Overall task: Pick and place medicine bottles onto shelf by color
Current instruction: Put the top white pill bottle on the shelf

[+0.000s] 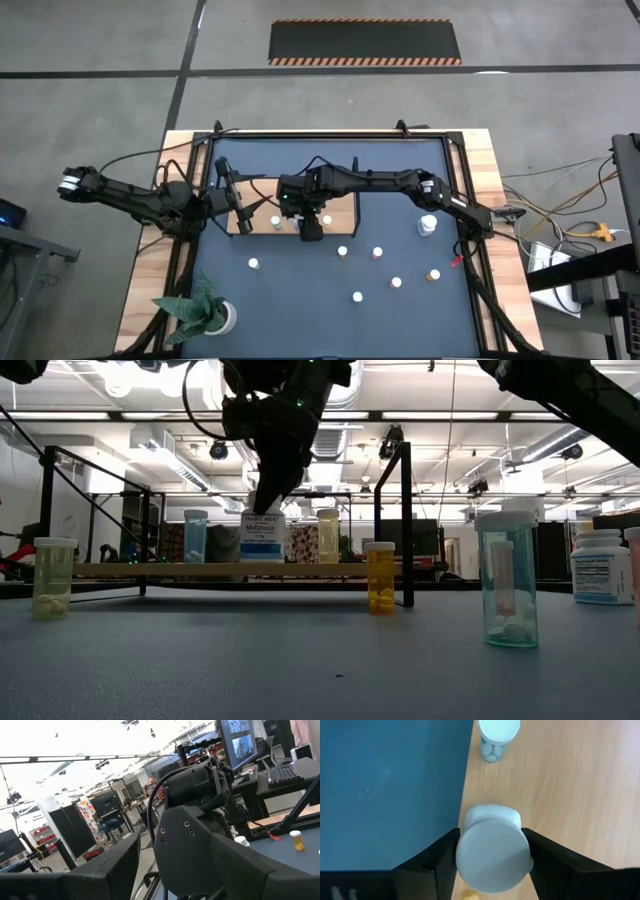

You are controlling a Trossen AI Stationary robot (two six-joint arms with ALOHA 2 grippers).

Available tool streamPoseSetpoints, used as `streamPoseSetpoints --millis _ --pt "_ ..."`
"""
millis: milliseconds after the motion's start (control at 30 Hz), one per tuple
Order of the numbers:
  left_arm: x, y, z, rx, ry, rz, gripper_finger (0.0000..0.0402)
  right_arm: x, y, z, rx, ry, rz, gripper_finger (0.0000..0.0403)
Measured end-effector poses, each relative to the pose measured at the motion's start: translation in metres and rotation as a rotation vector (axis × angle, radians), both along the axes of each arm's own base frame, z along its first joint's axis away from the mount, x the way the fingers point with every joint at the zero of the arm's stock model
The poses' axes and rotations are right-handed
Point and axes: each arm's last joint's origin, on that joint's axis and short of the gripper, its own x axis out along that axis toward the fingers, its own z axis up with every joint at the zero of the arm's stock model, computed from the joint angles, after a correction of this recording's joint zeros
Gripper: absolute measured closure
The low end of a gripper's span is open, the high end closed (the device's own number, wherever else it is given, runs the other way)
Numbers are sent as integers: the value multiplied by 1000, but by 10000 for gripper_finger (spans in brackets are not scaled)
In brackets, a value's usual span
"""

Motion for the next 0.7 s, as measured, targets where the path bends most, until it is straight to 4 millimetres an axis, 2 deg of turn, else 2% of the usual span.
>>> streamPoseSetpoints --millis 200,400,700 --pt "0 0 0 0 0 0 175 1 1 0 0 -7 2 159" --pt "0 0 0 0 1 0 175 1 1 5 2 -19 -7 135" --pt "0 0 0 -1 -3 0 175 -11 1 32 -1 -52 -7 146"
